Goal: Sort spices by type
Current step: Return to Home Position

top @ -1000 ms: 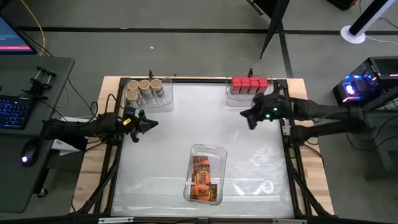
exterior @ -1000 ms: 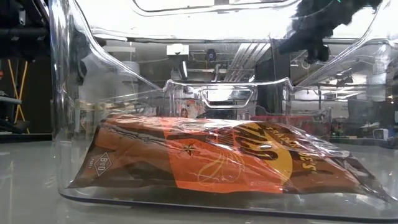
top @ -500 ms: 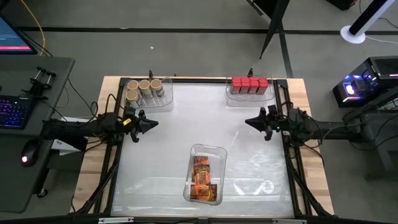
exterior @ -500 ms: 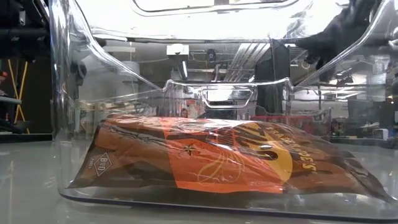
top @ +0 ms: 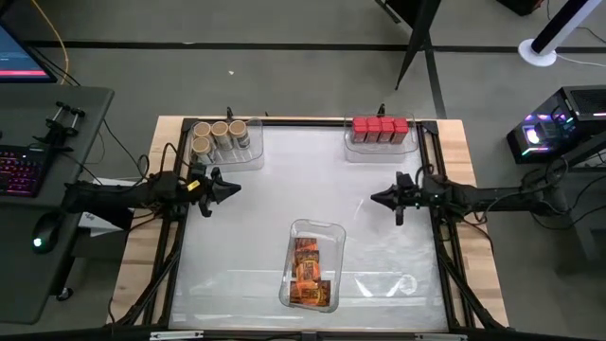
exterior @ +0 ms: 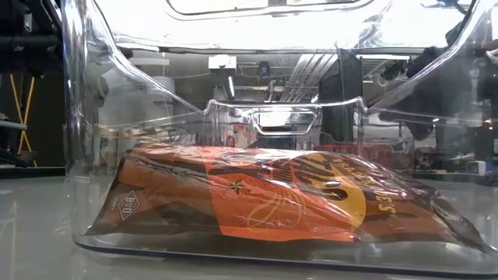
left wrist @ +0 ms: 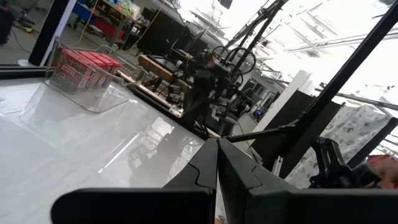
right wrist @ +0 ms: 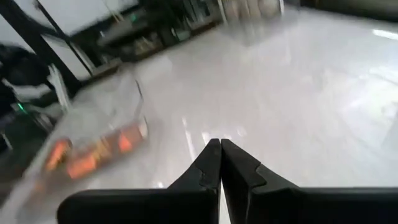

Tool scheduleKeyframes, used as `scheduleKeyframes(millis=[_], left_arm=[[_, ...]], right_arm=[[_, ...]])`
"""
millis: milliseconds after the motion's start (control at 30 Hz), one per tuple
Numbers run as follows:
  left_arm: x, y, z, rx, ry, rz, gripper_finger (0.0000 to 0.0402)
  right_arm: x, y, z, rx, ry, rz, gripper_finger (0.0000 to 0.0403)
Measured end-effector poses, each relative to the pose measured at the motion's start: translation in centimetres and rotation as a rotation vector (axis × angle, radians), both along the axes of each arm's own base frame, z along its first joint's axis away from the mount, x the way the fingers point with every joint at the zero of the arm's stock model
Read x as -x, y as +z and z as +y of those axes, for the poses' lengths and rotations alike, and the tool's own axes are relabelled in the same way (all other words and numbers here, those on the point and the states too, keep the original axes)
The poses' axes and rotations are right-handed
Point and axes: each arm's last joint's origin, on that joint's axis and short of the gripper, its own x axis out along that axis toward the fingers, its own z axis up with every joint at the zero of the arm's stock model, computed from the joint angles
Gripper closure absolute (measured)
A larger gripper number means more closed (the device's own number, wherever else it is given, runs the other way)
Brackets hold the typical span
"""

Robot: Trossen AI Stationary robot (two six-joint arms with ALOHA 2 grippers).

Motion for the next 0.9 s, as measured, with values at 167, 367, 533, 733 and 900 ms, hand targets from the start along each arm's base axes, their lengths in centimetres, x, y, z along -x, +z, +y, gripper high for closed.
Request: scheduleKeyframes(millis=[167,367,533,733,900], left_arm=[[0.0,-0.1,0.0,0.0,0.0,0.006,0.0401],[0.6,0.0,0.0,0.0,-0.001,-0.012,0.0401],[1.0,-0.4,0.1,0.0,0.017,0.022,0.0401],[1.0,-0.8,0.2,0.001,0.016,0.059,0.0401],[1.0,-0.8,0.1,0.001,0.008,0.058,0.0401]], right_arm=[[0.4,-1.1,0.0,-0.008,0.002,0.129,0.0402],[0.6,-0.5,0.1,0.003,-0.002,0.061,0.0402],[1.5,1.4,0.1,0.022,-0.003,-0.142,0.0402],[2.3,3.1,-0.1,0.047,-0.04,-0.346,0.0402],[2.4,3.3,-0.2,0.053,-0.057,-0.37,0.0402]])
